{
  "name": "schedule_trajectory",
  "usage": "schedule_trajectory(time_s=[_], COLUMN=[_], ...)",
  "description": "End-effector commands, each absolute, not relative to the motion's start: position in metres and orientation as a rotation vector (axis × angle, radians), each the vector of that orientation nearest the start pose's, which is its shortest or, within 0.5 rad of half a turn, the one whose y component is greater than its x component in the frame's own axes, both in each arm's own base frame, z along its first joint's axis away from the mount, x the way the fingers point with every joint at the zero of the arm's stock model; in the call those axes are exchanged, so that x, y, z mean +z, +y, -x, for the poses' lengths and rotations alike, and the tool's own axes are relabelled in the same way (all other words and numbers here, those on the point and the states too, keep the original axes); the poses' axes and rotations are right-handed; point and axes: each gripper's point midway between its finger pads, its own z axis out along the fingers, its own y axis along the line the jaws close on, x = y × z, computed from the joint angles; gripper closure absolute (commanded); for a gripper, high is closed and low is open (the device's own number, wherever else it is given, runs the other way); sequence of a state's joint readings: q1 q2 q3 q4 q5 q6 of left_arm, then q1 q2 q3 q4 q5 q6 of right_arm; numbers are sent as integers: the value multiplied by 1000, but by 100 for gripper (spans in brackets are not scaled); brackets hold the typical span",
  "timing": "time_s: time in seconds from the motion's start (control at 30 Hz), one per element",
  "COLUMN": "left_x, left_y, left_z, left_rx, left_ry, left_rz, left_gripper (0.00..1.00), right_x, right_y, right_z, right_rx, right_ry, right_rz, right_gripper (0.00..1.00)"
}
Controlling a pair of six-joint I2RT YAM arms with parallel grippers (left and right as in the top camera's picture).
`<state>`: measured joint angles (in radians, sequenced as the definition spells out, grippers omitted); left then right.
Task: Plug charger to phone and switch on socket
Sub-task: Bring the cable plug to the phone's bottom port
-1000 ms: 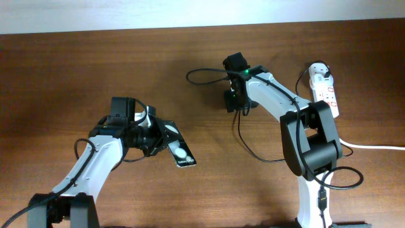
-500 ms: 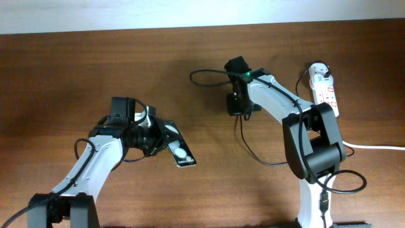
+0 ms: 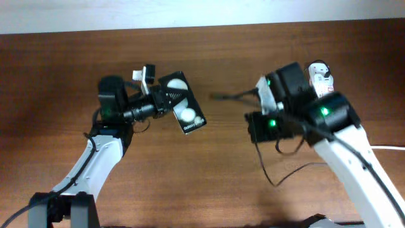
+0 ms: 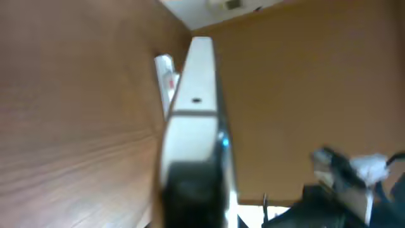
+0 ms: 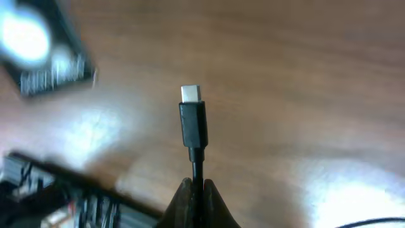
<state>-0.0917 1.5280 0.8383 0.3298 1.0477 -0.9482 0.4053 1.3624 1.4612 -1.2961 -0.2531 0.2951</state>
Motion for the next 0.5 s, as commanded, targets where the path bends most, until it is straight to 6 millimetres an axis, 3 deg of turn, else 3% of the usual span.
schedule_trajectory(time_s=[0.0, 0.1, 0.17, 0.27, 0.47], left_x=[254, 260, 260, 261, 261], left_y=[-207, -221, -222, -223, -224], left_z=[-365, -359, -359, -355, -350], left_rx=[-1797, -1808, -1825, -1847, -1895], left_ry=[2012, 1988, 1997, 2007, 2033], left_rz=[40, -14, 6, -14, 11], left_gripper=[100, 100, 100, 100, 100], right_x=[226, 217, 209, 215, 219], right_y=[180, 207, 208, 221, 222], right_z=[-212, -183, -186, -192, -200], right_rx=[614, 693, 599, 612, 600], right_ry=[2790, 2734, 2699, 2636, 2601], right_rz=[358, 436, 472, 479, 465], right_gripper=[96, 96, 96, 96, 96])
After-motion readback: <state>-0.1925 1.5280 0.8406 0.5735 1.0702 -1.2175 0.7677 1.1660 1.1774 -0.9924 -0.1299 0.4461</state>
